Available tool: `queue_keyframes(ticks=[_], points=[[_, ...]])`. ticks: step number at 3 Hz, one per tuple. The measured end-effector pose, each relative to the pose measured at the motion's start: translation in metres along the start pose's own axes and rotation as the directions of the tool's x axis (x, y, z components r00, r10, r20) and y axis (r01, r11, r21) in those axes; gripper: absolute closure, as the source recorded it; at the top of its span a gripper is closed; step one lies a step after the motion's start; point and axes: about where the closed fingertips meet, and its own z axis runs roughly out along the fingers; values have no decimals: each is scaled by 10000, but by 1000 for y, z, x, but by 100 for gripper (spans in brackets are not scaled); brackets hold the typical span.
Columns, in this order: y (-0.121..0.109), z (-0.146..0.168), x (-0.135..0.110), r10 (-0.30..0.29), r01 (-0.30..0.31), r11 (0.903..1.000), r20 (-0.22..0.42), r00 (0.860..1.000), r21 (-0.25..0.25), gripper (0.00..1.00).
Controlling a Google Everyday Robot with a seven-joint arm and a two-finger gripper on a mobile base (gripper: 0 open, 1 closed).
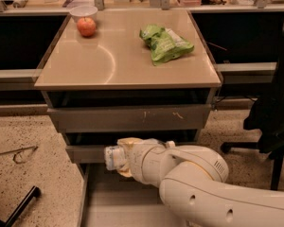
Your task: Pick blue plastic bottle from bottom drawer and place on counter
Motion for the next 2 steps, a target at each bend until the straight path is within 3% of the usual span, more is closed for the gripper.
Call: queue_keyframes(ticks=[1,2], points=[[-2,-1,0,-23,23,10000,-10,10000,30,100],[-52,-9,-9,-606,613,9963,-142,9981,596,100]])
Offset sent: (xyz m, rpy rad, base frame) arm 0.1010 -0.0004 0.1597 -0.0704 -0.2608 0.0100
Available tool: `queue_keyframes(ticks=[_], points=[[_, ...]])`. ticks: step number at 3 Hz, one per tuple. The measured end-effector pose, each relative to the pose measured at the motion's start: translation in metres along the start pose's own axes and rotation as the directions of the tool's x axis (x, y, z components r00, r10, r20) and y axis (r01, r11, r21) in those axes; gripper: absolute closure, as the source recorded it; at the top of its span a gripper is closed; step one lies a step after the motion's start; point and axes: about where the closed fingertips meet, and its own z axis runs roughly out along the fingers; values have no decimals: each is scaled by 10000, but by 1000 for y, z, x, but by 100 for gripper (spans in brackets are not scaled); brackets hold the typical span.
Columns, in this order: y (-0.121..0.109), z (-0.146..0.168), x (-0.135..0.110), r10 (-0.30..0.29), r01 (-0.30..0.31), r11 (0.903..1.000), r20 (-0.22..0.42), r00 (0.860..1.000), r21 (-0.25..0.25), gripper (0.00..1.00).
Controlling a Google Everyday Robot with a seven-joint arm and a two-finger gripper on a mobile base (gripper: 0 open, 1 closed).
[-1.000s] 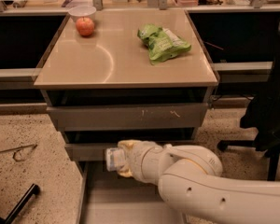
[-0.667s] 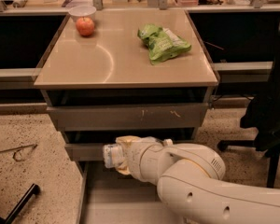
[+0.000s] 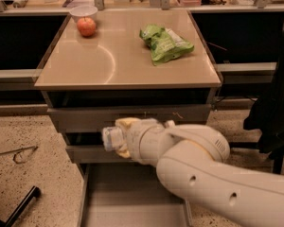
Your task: Pick blue plastic bottle from bottom drawer and place on counter
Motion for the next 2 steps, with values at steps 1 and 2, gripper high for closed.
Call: queue_keyframes(ticks=[1,2], points=[[-85,-1,-1,-799,811,9936,-178,9966,781,100],[-155,18,-9,-1248,1231,9824,35,9922,1406,100]])
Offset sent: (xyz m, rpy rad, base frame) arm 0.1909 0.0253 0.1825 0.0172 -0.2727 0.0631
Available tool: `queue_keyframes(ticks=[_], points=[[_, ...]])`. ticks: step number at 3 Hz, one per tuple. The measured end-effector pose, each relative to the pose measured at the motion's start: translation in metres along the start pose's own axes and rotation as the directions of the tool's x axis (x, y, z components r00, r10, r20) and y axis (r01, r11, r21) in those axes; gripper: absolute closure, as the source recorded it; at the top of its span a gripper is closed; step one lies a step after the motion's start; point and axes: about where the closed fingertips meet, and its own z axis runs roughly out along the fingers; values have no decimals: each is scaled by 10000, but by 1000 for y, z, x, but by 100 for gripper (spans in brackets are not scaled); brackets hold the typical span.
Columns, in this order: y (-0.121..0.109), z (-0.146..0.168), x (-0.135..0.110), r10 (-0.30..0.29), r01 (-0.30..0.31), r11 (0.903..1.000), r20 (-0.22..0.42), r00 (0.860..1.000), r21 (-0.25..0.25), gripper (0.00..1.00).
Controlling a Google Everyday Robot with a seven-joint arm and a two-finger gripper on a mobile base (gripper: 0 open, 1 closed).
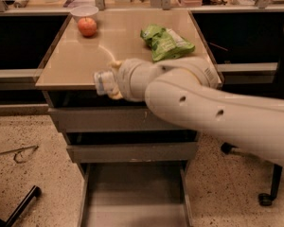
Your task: Pick blue plastic bottle from bottom drawer and place on counter
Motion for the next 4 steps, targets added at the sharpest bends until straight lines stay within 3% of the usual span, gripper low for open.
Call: queue_keyframes(ticks=[1,3,4], points=[[-28,-2,-7,-4,-2,9990,122,9999,443,100],[-39,10,-6,-13,-8,9977,299,9996,678,100],[-40,64,-18,-259,250,9996,873,9958,112,100]])
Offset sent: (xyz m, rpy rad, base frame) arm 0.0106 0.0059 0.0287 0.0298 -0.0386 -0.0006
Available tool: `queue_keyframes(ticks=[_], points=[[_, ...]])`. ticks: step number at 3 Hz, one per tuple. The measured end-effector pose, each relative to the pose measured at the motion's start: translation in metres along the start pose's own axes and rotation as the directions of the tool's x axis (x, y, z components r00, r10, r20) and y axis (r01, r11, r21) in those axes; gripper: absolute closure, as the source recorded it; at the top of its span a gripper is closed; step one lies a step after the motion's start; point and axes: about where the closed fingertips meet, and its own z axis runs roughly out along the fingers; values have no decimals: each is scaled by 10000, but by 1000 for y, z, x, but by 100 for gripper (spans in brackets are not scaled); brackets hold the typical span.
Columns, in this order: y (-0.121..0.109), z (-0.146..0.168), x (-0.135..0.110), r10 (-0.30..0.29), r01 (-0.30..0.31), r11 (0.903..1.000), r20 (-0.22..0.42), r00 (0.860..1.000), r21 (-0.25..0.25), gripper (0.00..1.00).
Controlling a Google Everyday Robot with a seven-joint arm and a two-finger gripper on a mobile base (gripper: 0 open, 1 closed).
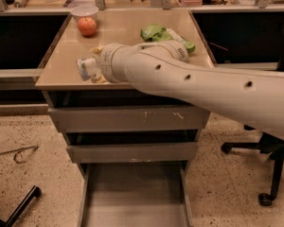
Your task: Pick blue plastic bottle from bottom drawer and place on counter
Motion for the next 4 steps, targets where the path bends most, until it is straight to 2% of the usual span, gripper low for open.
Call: queue_keyframes(ticks=[1,2,3,4], points=[[25,49,-5,891,-758,9887,1003,9910,-1291,100],[34,65,-6,1234,-954,9783,1478,9813,-1840,100],[21,69,-4,1113,-876,9832,1457,9830,-1604,100],[-2,70,-3,969,-821,9904,1344,9862,-1116,100]])
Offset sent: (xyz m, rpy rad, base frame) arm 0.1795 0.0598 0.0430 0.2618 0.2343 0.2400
